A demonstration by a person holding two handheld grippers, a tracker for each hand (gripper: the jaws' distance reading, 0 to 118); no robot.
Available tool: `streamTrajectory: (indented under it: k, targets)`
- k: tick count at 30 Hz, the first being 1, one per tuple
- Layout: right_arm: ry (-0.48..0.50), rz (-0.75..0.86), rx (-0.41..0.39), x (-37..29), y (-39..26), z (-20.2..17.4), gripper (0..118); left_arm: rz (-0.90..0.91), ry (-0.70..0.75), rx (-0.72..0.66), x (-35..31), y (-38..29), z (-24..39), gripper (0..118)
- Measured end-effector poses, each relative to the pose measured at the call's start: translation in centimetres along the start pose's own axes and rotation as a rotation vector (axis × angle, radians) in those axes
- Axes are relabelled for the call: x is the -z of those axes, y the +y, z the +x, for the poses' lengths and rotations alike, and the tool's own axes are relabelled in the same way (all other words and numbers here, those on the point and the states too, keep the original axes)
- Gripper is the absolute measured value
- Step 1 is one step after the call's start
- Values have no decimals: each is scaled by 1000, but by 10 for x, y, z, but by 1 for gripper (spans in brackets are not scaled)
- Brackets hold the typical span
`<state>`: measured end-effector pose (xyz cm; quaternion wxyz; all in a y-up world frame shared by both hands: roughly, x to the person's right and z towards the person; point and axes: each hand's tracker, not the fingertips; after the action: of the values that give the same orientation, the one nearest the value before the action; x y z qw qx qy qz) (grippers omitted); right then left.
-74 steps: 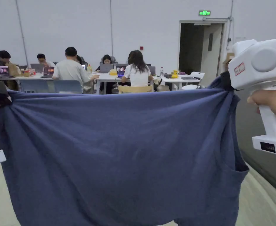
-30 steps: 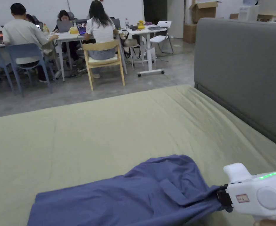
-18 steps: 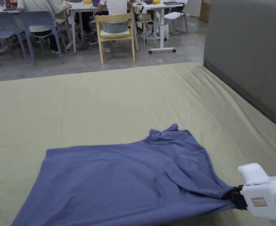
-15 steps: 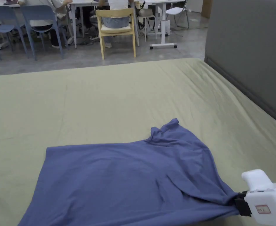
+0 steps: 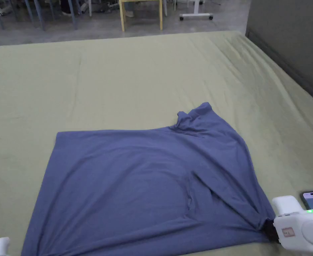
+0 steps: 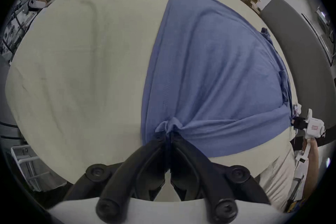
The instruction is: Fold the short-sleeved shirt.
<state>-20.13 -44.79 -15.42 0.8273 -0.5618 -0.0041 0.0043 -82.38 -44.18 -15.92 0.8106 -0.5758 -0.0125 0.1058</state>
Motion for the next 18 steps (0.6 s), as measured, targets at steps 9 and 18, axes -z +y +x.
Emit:
streamTrajectory:
  k: [9,18]
  targets:
    - [23,264,140,-92,22,7,117,424,-32,18,-120,16,34,118]
    - [27,394,81,-145,43,-55,2,377,57,117,-97,5,71,26]
